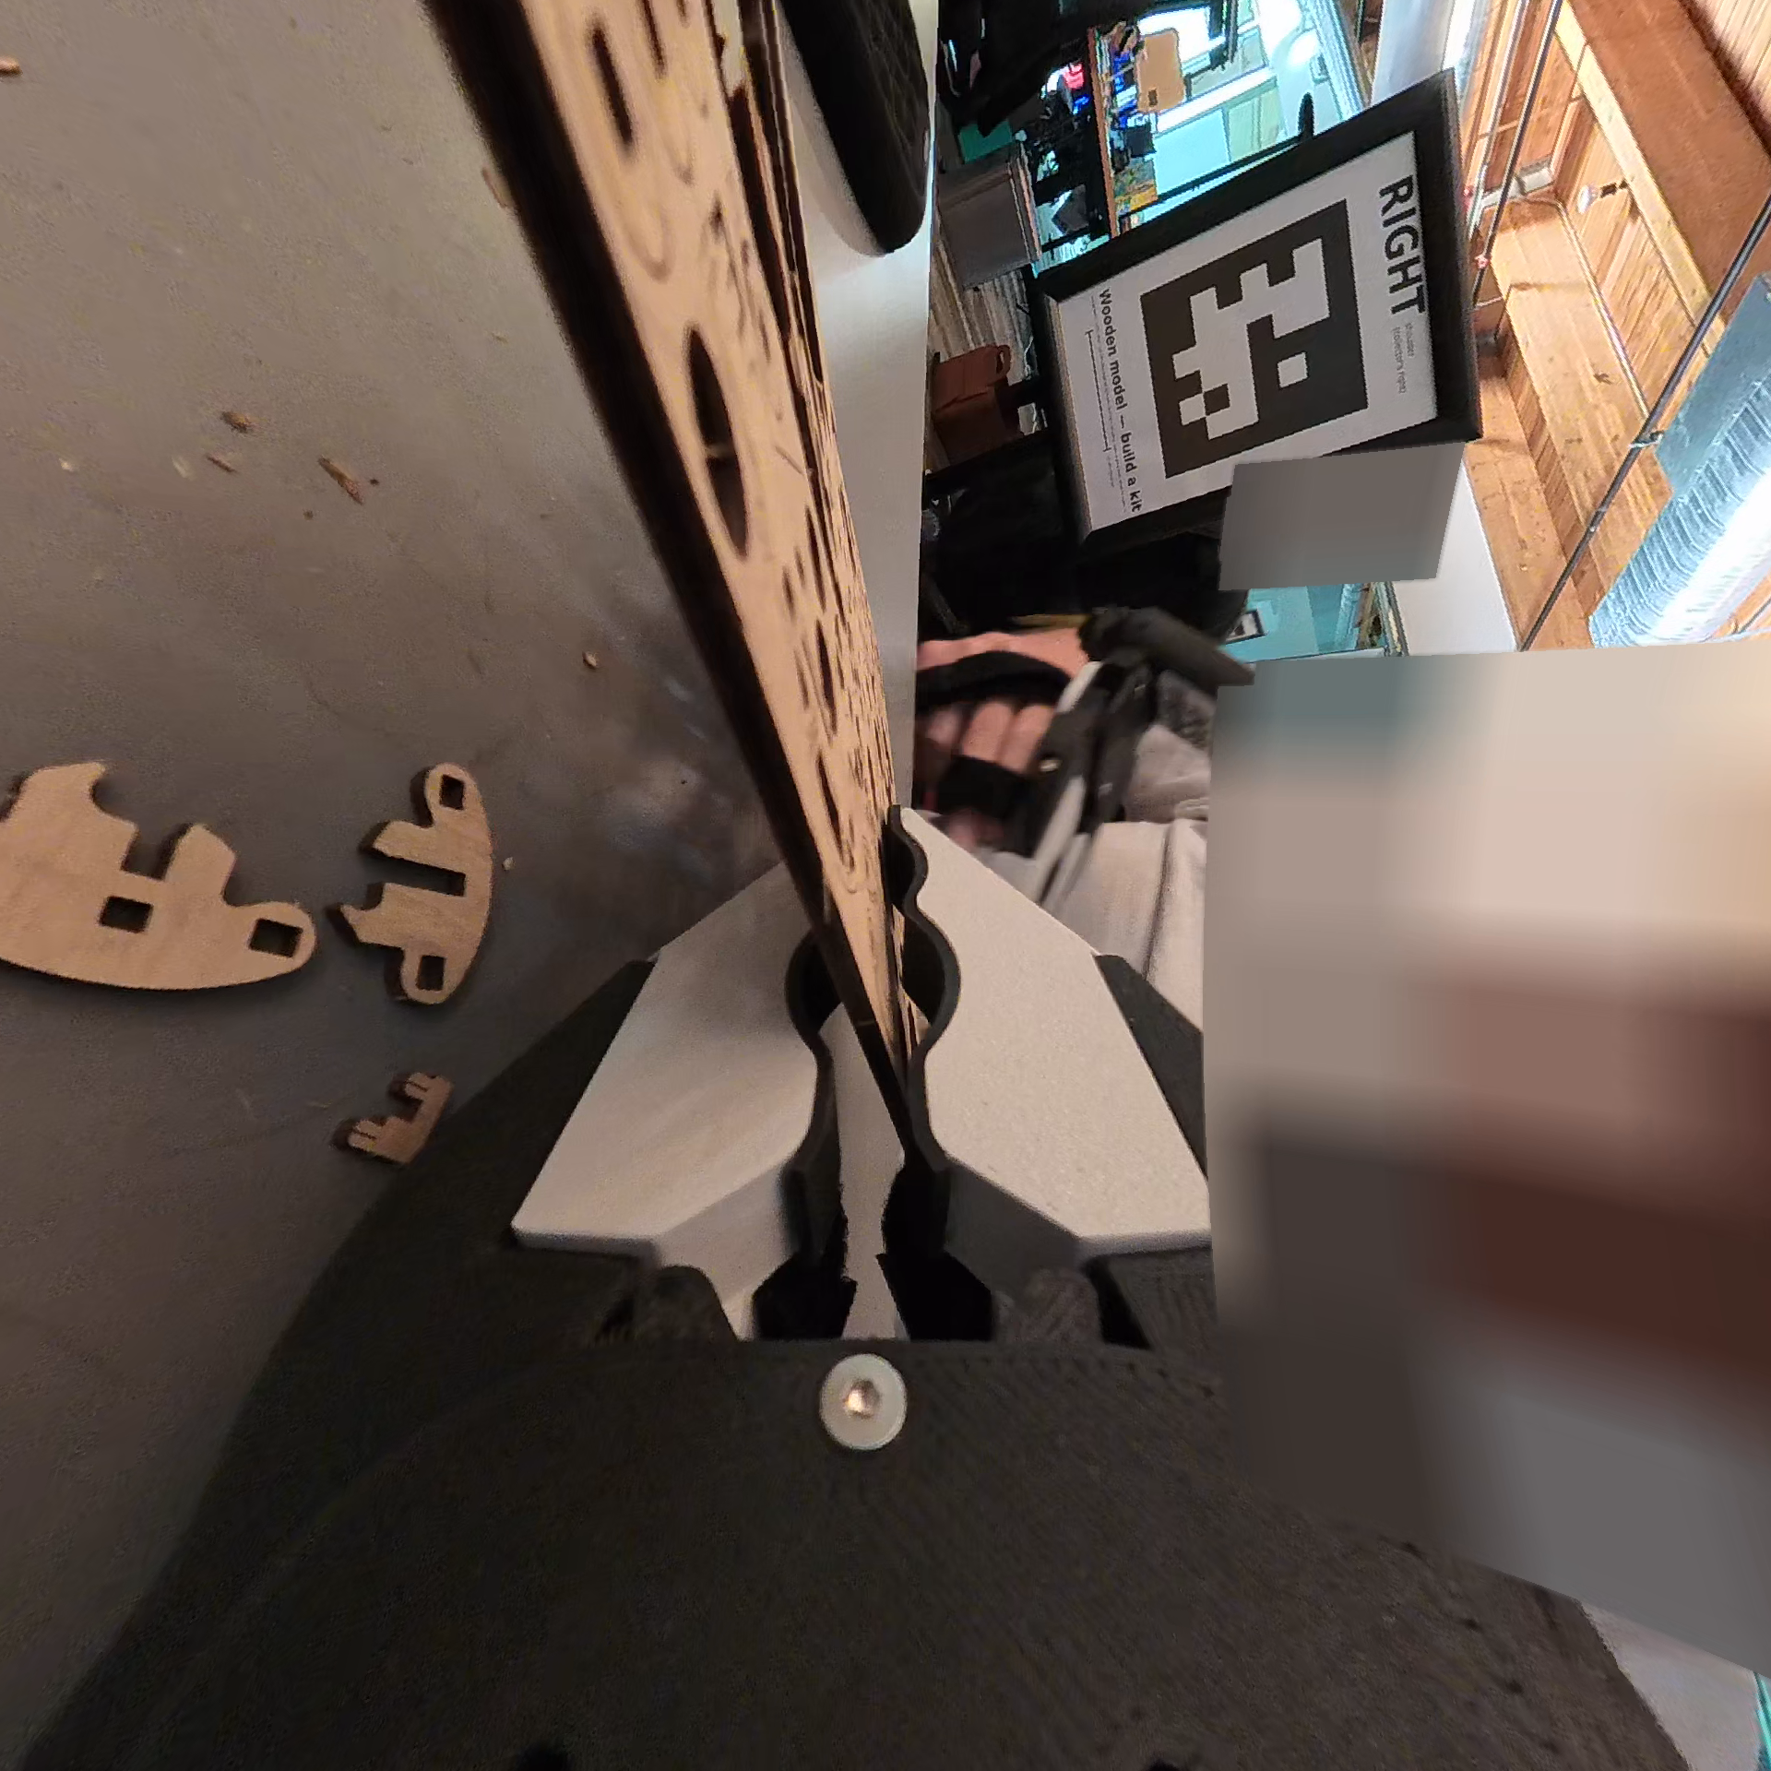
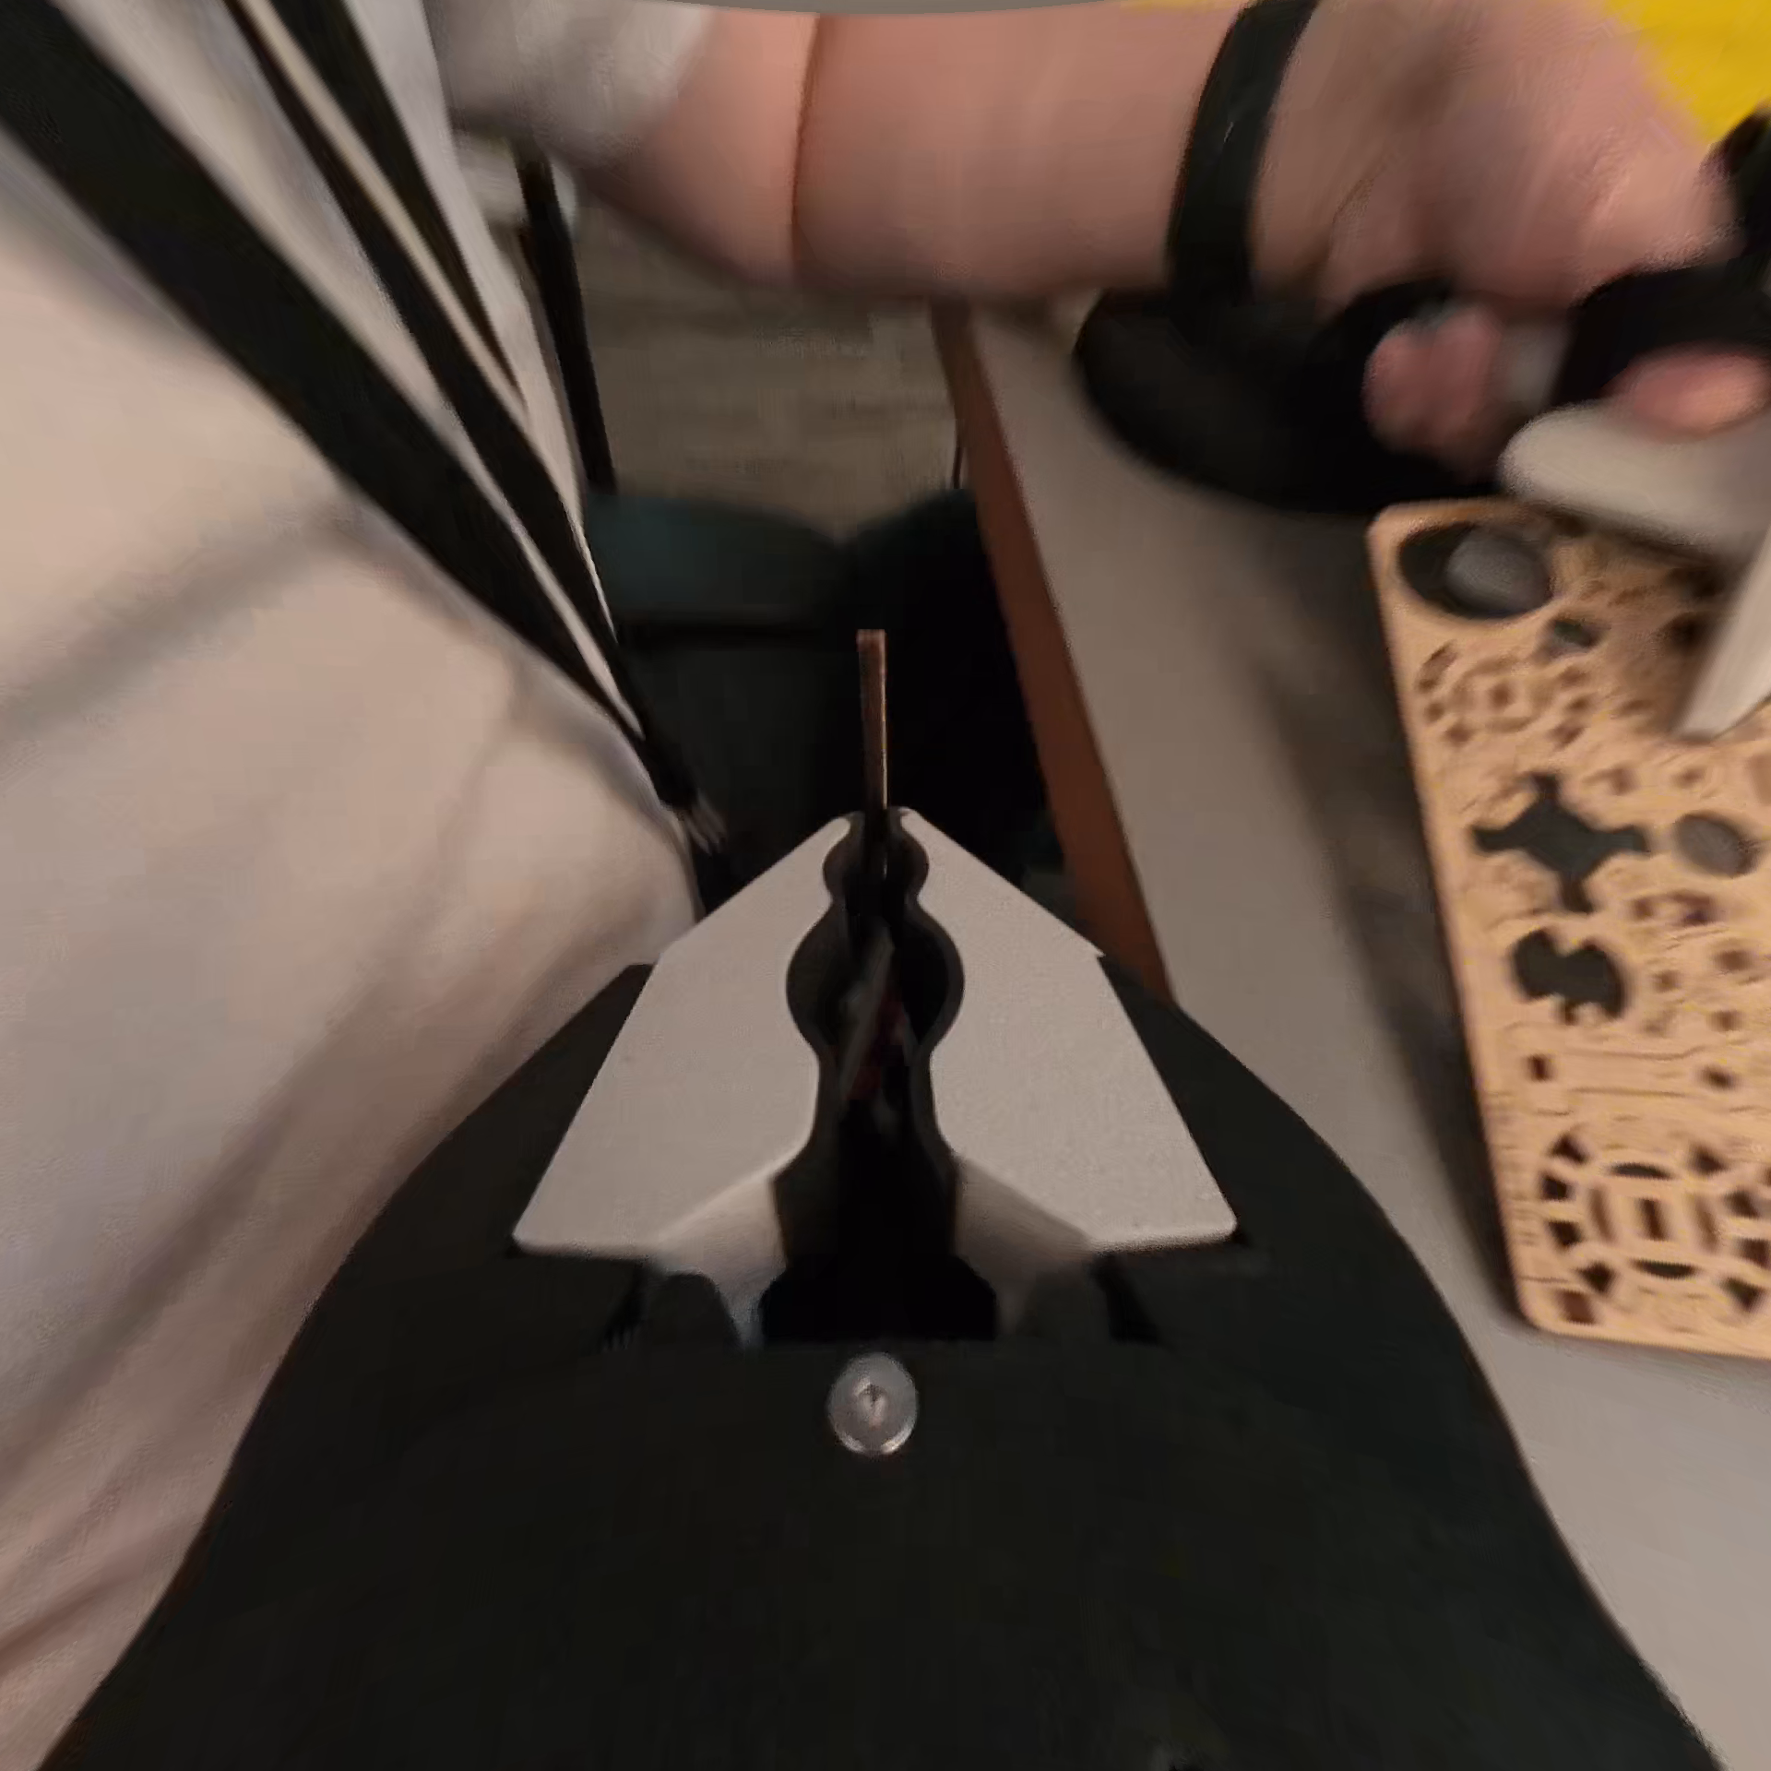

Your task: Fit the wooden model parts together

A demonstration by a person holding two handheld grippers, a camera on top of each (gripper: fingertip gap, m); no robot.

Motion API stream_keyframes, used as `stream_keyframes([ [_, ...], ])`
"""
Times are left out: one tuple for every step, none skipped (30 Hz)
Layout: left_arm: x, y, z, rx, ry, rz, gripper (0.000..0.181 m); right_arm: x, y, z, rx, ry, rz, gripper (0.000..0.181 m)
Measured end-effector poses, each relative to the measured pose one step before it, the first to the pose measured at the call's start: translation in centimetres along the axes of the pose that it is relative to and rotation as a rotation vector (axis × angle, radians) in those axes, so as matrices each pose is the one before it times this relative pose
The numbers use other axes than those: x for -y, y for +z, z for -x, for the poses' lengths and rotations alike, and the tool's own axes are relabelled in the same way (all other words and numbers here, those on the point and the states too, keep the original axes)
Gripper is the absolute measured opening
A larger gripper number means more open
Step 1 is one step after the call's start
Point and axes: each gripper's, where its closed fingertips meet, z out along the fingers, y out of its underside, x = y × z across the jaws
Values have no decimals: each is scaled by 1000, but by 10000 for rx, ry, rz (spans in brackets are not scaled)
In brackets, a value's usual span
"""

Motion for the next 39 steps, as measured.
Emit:
stream_keyframes([
  [-20,26,-1,43,40,9,1,1918,-906,-113,50,452,-501,2],
  [-29,39,-6,37,41,8,1,1708,-808,-351,-65,462,-399,2],
  [-25,31,-4,31,34,8,1,1670,-826,-435,-53,494,-438,2],
  [-32,46,1,47,34,12,1,1646,-819,-664,-172,445,-500,2],
  [-26,47,-9,28,40,12,1,1397,-744,-964,-322,329,-445,2],
  [-44,34,-24,12,33,21,1,963,-600,-1110,-361,184,-297,2],
  [-10,26,2,18,12,10,1,500,-473,-1297,-415,44,-190,2],
  [1,1,27,10,-10,-7,1,97,-374,-1645,-605,27,-84,1],
  [20,-17,4,-5,-14,-14,1,-184,-239,-1686,-608,82,-24,1],
  [29,-22,12,-8,-17,-17,1,-413,-88,-1510,-462,192,49,1],
  [13,-16,17,0,-17,-11,1,-738,-1,-1668,-567,328,283,1],
  [-2,4,15,9,-9,-1,1,-557,66,-1108,-295,289,186,1],
  [-12,16,23,13,2,9,1,-89,100,-413,78,277,-60,1],
  [-17,10,-1,9,5,10,1,10,126,-423,-2,259,-87,1],
  [-23,7,19,12,-1,9,1,-126,175,-537,-147,115,23,1],
  [-17,15,12,6,-11,2,1,-278,214,-479,-153,-40,117,1],
  [-8,5,9,2,-18,2,1,-281,204,-417,-150,-115,102,1],
  [-2,-10,4,-11,-24,-1,1,-184,192,-311,-133,-107,17,1],
  [-18,5,1,-17,-33,1,1,-291,189,-298,-116,-29,114,1],
  [-4,-2,28,1,-39,-4,1,-322,171,-168,-37,-31,160,2],
  [8,-2,32,3,-41,-6,2,49,55,-35,33,29,-40,1],
  [10,-1,-86,-76,-35,-11,2,63,-1,-73,13,36,-18,1],
  [-15,1,23,8,-9,7,1,79,-15,-98,-18,-29,-17,2],
  [-19,22,28,23,9,11,1,100,-2,-88,-28,-96,-34,1],
  [-21,30,-28,-12,4,13,1,1,72,47,42,-129,30,2],
  [-8,12,-9,-18,-16,7,1,-80,146,96,66,-123,96,3],
  [5,-13,15,-8,-19,1,1,-84,207,-11,-20,-52,102,8],
  [7,-2,-14,-21,-12,-4,1,-37,213,30,17,6,73,13],
  [14,-12,-24,-25,-10,-8,1,7,199,147,100,45,29,10],
  [8,-14,-3,-10,-10,-4,1,52,171,218,155,59,-4,4],
  [2,0,27,14,-7,3,1,-72,169,57,77,108,67,4],
  [-5,-8,68,38,-13,5,1,-229,116,-45,43,86,186,5],
  [26,-7,26,-5,-24,-17,2,-168,-17,-126,22,40,141,5],
  [38,-27,-33,-38,-25,-24,2,-225,-115,-131,63,26,154,5],
  [38,-34,-13,-11,-5,-25,2,-244,-127,-21,148,33,124,4],
  [5,0,-32,-15,16,-6,1,-108,-157,86,180,15,40,4],
  [-28,19,-18,15,37,23,1,-104,-150,84,127,-78,42,5],
  [-39,27,-23,0,20,24,1,-303,-155,-154,-33,-161,208,5],
  [-2,6,15,-4,-15,2,1,-374,-148,-382,-196,-202,255,7],
])
